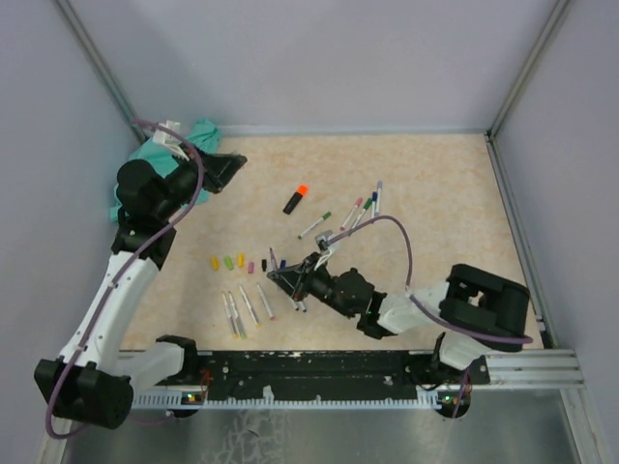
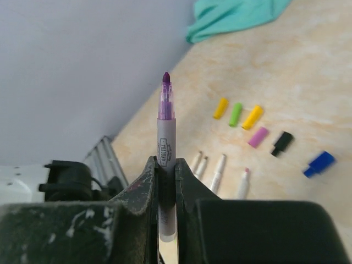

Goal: Open the pen caps
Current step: Place the pen at the center of the board.

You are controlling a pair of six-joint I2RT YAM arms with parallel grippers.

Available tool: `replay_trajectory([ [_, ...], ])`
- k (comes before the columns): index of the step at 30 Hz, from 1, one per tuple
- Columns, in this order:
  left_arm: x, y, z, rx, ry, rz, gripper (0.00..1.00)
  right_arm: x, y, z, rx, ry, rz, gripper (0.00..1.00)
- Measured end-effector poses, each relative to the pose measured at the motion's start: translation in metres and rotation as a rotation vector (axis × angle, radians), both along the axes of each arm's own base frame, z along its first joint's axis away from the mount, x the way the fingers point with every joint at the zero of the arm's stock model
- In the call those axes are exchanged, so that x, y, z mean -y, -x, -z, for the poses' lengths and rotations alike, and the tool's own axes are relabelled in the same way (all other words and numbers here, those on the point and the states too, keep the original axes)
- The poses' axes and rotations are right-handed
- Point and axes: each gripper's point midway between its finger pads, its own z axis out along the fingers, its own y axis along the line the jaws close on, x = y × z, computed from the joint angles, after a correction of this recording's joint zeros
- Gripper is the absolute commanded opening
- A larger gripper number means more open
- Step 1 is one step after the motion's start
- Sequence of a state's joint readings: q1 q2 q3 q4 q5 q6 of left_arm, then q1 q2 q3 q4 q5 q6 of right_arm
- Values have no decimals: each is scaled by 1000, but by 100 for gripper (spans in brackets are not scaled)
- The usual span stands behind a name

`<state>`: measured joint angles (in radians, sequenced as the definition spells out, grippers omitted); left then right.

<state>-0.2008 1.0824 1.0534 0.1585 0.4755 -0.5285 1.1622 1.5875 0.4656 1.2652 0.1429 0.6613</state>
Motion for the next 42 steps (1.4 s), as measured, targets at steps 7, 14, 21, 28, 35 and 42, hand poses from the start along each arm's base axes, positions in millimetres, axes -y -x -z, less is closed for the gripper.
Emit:
replay_trajectory([
  [7,-6,24,91,-122,-105,6,0,21,2,11,-79,299,197,0],
  [14,-13,42,167,-293,-234,25,0,88,-5,110,-188,756,396,0],
  [21,-16,50,158,-239,-262,30,0,119,-4,147,-231,970,471,7],
  [28,-16,51,159,-238,-270,32,0,109,-6,145,-238,925,457,13],
  [35,-15,53,162,-247,-274,42,0,103,-13,153,-271,864,436,19],
  [42,-14,54,162,-248,-272,54,1,97,-11,158,-285,853,405,25],
])
